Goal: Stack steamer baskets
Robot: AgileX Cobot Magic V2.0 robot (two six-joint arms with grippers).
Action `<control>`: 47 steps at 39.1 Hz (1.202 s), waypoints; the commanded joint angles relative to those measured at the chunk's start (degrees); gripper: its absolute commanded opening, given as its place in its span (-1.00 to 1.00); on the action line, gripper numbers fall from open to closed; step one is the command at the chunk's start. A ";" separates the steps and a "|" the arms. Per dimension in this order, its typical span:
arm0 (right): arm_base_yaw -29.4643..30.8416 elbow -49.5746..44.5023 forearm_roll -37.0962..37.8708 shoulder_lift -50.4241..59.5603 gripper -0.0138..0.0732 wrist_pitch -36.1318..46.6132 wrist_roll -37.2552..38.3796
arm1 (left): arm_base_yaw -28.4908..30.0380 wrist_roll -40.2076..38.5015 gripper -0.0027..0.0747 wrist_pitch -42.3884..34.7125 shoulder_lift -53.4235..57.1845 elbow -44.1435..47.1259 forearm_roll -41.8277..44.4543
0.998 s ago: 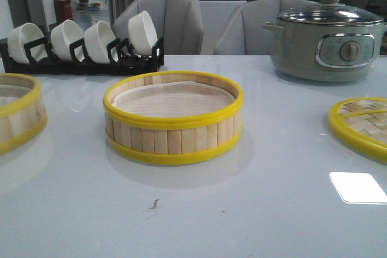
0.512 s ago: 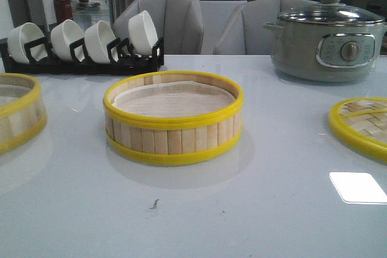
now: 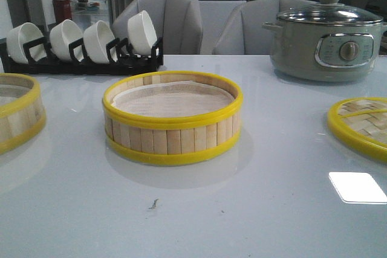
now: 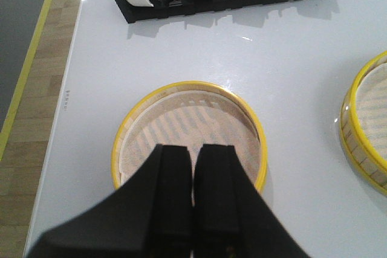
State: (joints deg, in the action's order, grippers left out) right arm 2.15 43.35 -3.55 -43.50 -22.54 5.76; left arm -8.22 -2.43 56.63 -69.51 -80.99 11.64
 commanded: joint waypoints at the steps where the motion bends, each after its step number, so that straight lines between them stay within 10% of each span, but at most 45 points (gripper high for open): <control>1: -0.09 2.21 -0.88 -1.37 -0.56 4.04 -0.33 | -0.18 -0.14 -0.69 -3.62 1.07 -1.95 0.20; 25: -0.09 2.21 -1.27 -1.48 -0.53 8.85 -0.33 | -0.18 -0.14 -0.69 -3.11 -0.06 -1.95 -1.92; 37: -0.09 2.21 -0.15 -1.48 0.32 10.55 -0.33 | -0.18 -0.14 -0.67 -2.85 -3.95 -1.95 -4.20; 47: -0.09 2.21 -0.15 -1.48 0.35 10.54 -0.33 | -0.18 0.16 -0.49 -4.55 -9.48 -1.95 -4.20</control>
State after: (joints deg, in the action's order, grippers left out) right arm 2.15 43.34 -4.59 -45.18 -17.38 5.76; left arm -8.22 -2.34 56.29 -78.81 -80.99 7.38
